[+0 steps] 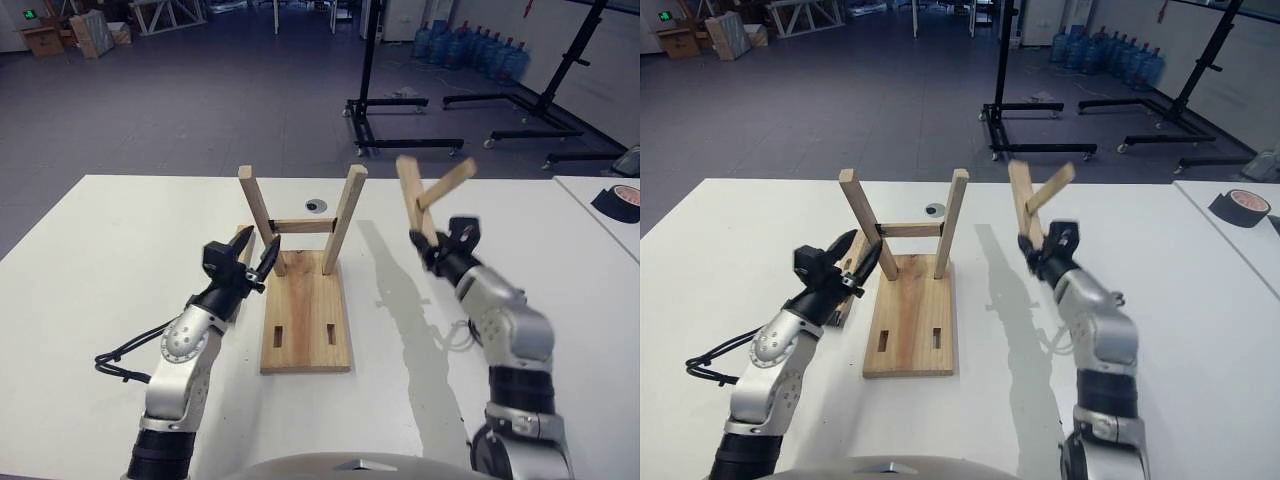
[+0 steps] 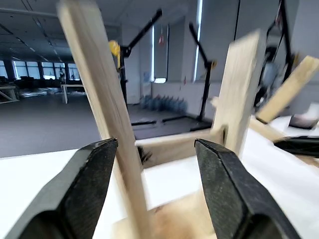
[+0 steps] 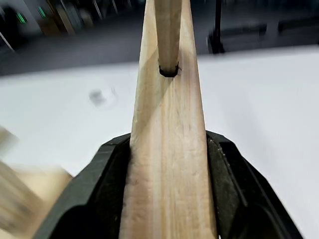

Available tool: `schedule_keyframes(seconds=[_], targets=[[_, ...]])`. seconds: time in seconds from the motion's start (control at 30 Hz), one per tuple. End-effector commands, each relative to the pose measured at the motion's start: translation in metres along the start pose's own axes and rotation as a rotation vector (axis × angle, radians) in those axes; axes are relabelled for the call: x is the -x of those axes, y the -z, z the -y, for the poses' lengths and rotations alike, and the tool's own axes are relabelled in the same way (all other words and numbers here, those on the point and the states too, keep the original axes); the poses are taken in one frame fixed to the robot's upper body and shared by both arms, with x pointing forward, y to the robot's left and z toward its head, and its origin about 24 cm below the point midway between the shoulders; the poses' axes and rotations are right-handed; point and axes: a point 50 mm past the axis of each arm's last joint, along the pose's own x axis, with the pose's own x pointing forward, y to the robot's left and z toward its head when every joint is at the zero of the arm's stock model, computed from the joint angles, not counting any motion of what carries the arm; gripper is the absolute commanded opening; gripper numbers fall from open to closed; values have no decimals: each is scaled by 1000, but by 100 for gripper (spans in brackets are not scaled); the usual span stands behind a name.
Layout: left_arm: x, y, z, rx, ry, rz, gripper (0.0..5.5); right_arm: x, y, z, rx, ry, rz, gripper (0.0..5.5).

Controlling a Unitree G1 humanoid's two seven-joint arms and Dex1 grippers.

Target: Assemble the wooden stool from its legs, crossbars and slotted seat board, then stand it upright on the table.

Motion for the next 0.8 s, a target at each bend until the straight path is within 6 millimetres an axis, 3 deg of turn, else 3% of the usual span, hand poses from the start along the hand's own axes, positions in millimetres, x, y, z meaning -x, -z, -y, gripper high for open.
schedule_keyframes(seconds=[0.03,0.13,0.2,0.27,0.4,0.53,0.7,0.8], targets=[[1,-38,8,325,213,200,350,28,-72,-65,-164,-663,253,204],[15,-55,25,561,454,215,406,67,-67,-112,-196,-1120,143,204],[25,-59,33,702,583,169,437,75,-52,-119,-242,-1223,15,204],[29,-65,30,859,622,187,444,77,-41,-119,-270,-1258,-68,204],[34,-75,37,956,726,164,444,80,-27,-123,-405,-1332,-147,204],[32,-79,40,958,757,143,444,81,-11,-124,-386,-1330,-234,204],[33,-78,42,907,747,67,444,80,18,-109,-345,-1239,-343,204],[34,-73,42,857,728,21,444,82,25,-107,-322,-1225,-358,204]])
